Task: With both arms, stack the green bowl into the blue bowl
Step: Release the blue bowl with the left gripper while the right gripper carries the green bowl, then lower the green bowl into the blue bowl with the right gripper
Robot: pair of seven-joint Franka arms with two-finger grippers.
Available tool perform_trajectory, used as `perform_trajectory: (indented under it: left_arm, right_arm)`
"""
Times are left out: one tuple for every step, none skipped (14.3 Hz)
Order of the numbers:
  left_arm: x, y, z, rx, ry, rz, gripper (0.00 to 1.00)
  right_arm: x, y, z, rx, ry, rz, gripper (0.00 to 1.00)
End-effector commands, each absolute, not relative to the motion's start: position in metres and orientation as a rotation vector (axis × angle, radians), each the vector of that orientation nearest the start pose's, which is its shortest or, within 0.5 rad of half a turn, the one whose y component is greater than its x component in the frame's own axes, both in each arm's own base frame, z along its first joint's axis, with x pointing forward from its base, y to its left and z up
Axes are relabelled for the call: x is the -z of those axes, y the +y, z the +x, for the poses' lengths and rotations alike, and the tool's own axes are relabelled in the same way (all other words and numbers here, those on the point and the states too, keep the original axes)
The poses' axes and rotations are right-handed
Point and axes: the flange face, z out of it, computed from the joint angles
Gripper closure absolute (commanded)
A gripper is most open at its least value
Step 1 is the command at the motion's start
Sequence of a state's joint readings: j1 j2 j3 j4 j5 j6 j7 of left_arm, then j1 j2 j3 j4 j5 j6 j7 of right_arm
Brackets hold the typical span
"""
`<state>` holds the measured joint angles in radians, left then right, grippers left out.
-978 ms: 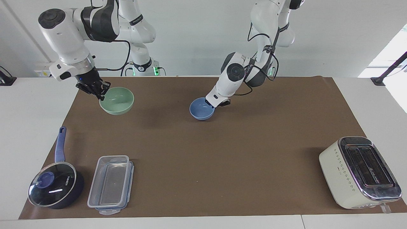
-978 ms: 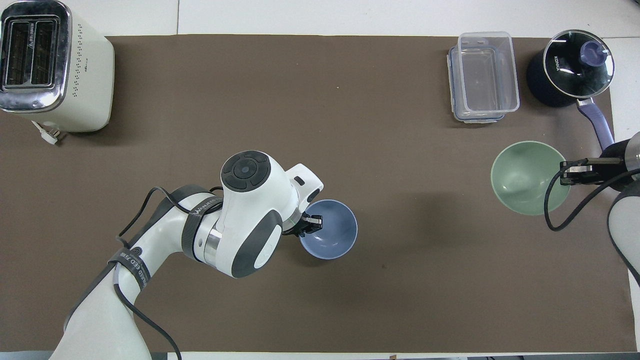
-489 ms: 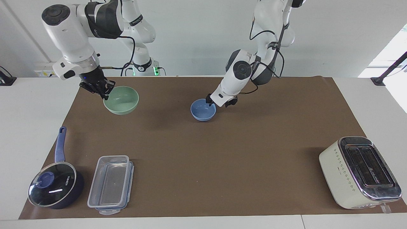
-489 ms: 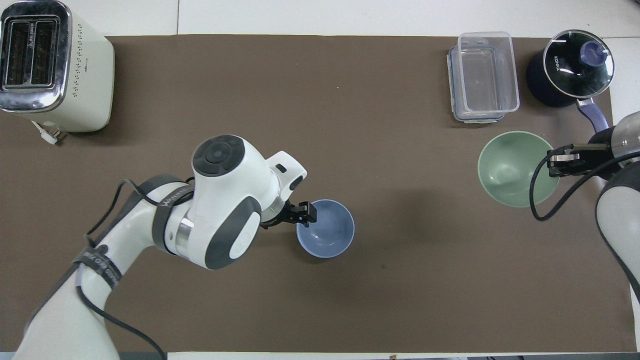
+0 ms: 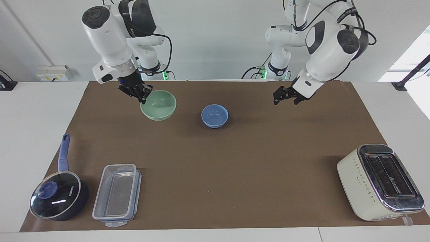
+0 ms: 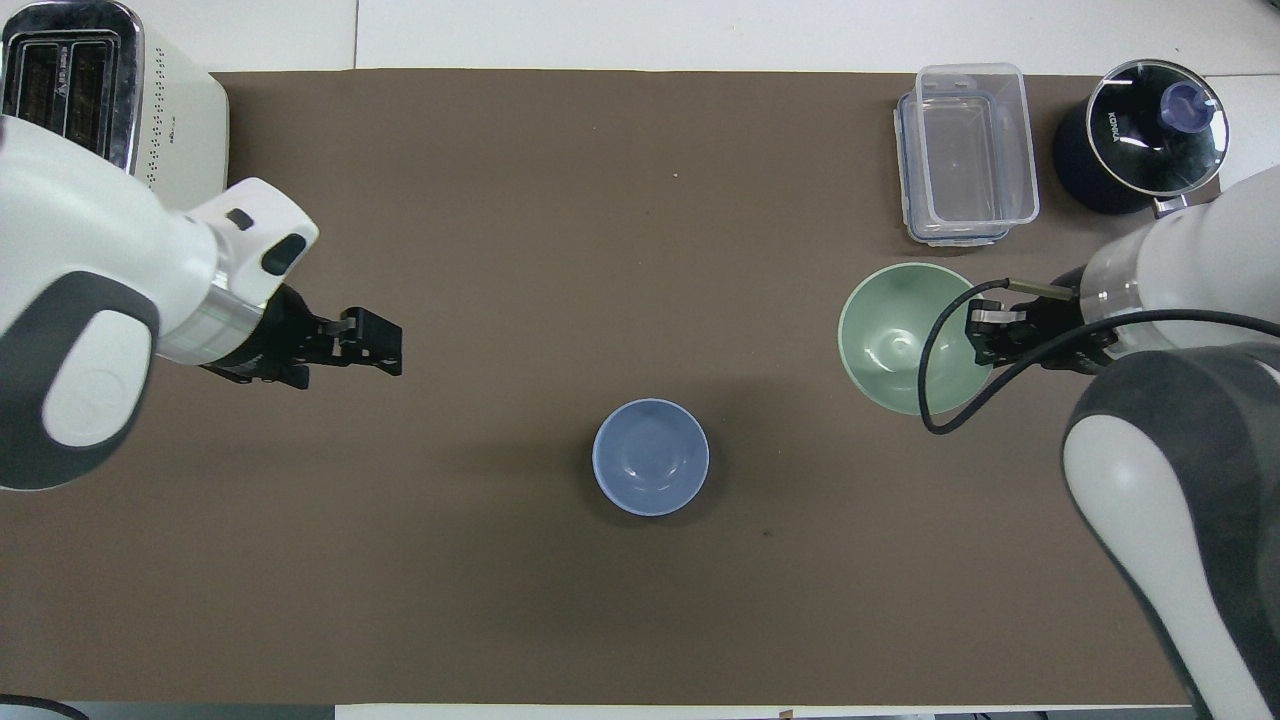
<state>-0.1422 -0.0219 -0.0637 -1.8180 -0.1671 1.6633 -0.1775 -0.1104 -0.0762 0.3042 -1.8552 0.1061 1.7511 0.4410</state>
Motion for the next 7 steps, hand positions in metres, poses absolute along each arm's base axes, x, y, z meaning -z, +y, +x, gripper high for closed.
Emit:
perform_trajectory:
  left_arm:
    - [-0.546,-0.082,0.521,-0.246,0.111,-3.212,0.00]
    - [-0.550,-0.069,0.519,-0.251,0.115,-3.205,0.00]
    - [-0.560,-0.061,0.518,-0.229,0.120,-3.183,0.00]
    - [-0.574,-0.058,0.519,-0.218,0.122,-3.166,0.00]
    - [-0.585,-0.057,0.521,-0.222,0.119,-3.163,0.00]
    - [-0.597,-0.057,0.522,-0.220,0.119,-3.164,0.00]
    - [-0.603,-0.056,0.526,-0.241,0.121,-3.160,0.00]
  right_arm:
    - [-0.521,0.159,0.518,-0.111,0.469,-2.982,1.00]
    - [-0.512,0.182,0.512,-0.118,0.442,-2.971,1.00]
    - [-0.500,0.203,0.508,-0.130,0.423,-2.969,1.00]
    - [-0.489,0.218,0.504,-0.129,0.439,-2.964,1.00]
    - [-0.475,0.239,0.498,-0.120,0.448,-2.959,1.00]
    - [-0.466,0.251,0.492,-0.109,0.456,-2.955,1.00]
    - [-0.452,0.262,0.486,-0.121,0.459,-2.955,1.00]
